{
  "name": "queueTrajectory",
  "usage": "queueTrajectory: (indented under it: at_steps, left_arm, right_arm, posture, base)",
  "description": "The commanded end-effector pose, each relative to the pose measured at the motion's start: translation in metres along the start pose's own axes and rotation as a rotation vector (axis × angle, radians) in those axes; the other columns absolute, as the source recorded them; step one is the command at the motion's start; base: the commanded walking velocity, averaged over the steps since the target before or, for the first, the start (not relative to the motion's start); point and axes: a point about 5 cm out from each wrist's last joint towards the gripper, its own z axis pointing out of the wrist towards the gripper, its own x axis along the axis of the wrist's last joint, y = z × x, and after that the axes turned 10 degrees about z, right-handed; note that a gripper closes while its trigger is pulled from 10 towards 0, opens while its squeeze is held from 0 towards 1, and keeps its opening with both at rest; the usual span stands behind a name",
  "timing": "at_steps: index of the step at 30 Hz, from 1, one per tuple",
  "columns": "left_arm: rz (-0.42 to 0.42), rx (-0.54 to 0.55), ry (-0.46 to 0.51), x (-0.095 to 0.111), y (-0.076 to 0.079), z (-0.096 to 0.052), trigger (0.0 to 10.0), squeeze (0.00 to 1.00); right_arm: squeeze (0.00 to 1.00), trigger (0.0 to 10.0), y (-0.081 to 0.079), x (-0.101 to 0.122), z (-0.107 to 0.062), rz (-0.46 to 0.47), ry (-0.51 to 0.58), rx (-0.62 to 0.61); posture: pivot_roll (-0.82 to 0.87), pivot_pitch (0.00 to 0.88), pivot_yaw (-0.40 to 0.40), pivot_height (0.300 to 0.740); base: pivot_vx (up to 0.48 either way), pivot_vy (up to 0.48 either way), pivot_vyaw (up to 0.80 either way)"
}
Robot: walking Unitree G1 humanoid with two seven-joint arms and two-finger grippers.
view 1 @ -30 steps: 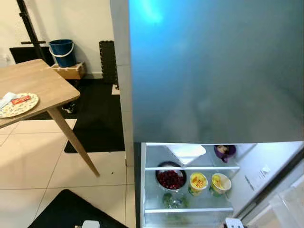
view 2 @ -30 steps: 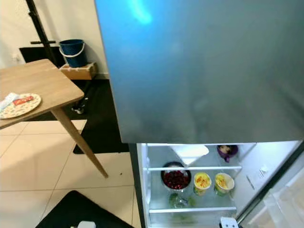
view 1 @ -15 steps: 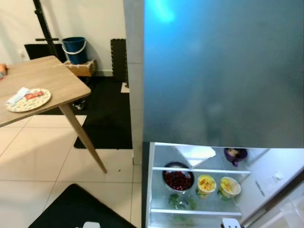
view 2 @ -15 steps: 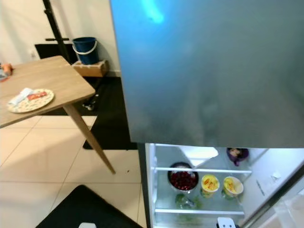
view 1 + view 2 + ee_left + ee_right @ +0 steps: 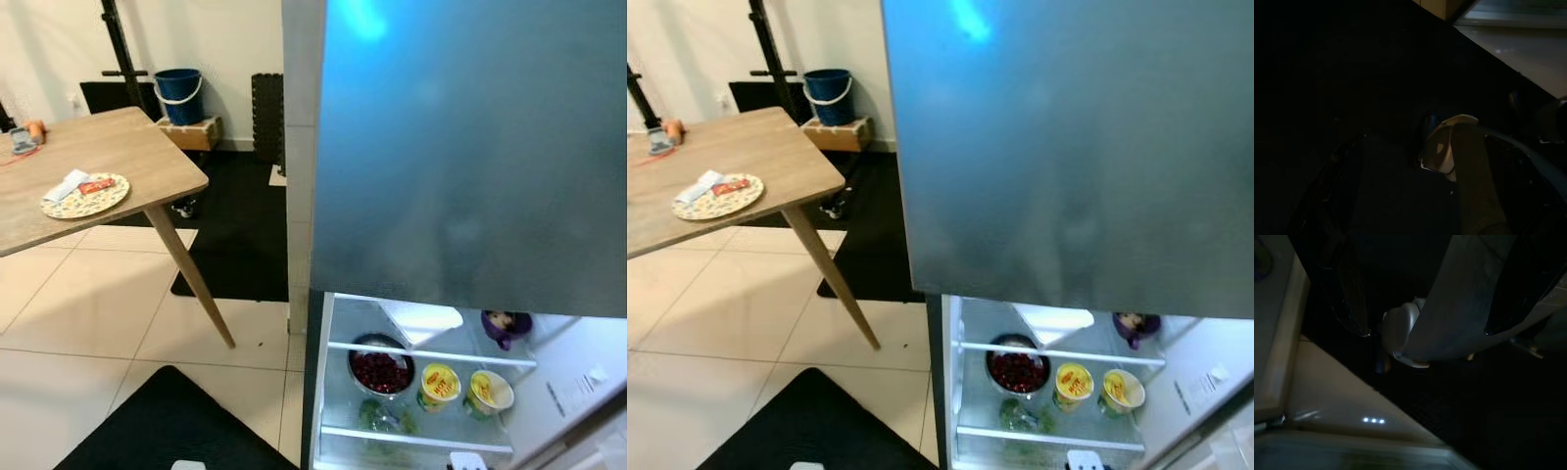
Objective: Restocking fridge
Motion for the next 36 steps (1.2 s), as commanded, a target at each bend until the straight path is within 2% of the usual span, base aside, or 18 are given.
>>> queueTrajectory:
  at_steps: [1, 36]
  left_arm:
    - [0.013, -0.011, -0.020, -0.0039, 0.0018, -0.0005, 10.0, 0.00]
    - [0.021, 0.008, -0.049, -0.0086, 0.0027, -0.0010, 10.0, 0.00]
  right_arm:
    - [0.00, 10.0, 0.0000, -0.0047, -0.0003, -0.009, -0.019, -0.004]
    - [0.00, 10.0, 0.0021, -0.0098, -0.0021, -0.051, -0.050, 0.024]
  posture:
    - [-0.08, 0.000, -0.027, 0.740]
    - [-0.07, 0.000, -0.028, 0.740]
  base:
    - [0.000, 0.000, 0.77]
    - [0.000, 0.000, 0.77]
